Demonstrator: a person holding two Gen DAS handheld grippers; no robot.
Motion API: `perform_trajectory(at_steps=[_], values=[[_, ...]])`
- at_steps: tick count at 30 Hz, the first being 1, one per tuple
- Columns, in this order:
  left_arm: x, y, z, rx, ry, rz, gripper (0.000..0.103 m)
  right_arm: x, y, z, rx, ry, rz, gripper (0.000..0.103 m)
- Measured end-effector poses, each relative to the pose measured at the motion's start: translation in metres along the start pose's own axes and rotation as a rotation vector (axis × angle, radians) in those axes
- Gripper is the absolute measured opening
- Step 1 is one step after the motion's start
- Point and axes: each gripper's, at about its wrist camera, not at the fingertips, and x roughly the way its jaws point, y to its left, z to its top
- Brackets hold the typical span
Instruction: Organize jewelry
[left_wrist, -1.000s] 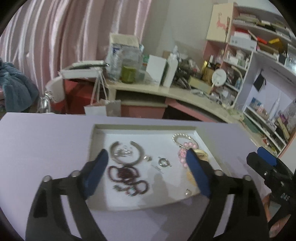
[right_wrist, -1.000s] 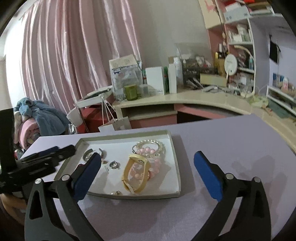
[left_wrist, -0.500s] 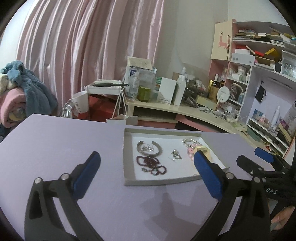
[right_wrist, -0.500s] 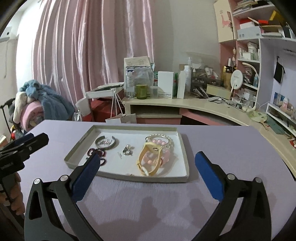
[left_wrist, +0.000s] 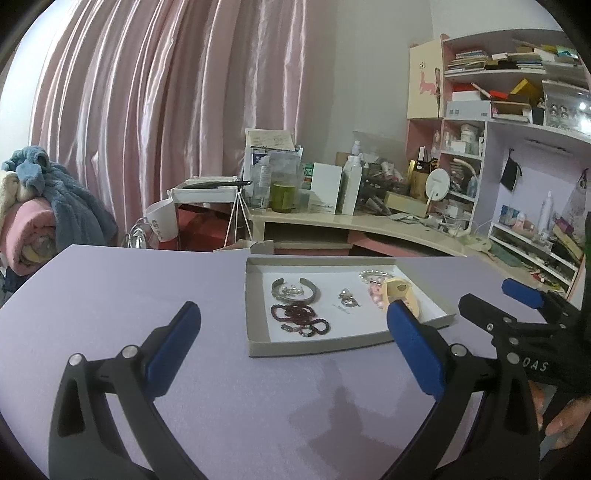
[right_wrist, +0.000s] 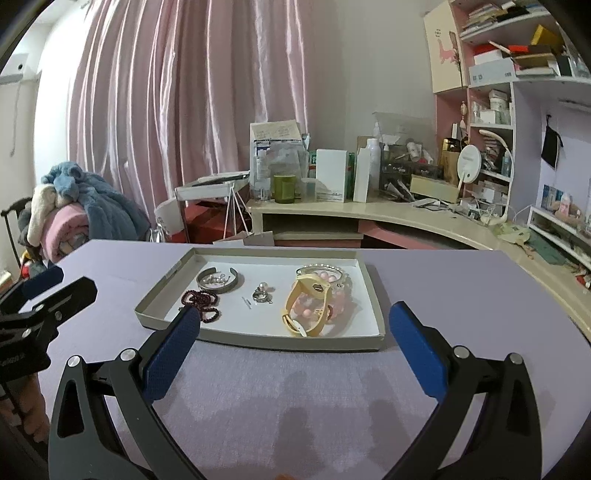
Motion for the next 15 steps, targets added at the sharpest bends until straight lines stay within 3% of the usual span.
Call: perform_trajectory(at_steps=[6, 15], values=[[-0.003, -0.002, -0.011, -0.006, -0.027, -0.007, 0.101, -0.001, 0.001, -0.010, 0.003, -0.033, -0.011, 0.102], [0.002, -0.001, -0.017, -0.013, -0.011, -0.024, 0.101, 0.003, 0.002, -0.017, 0.006, -0.014, 0.005, 0.102]])
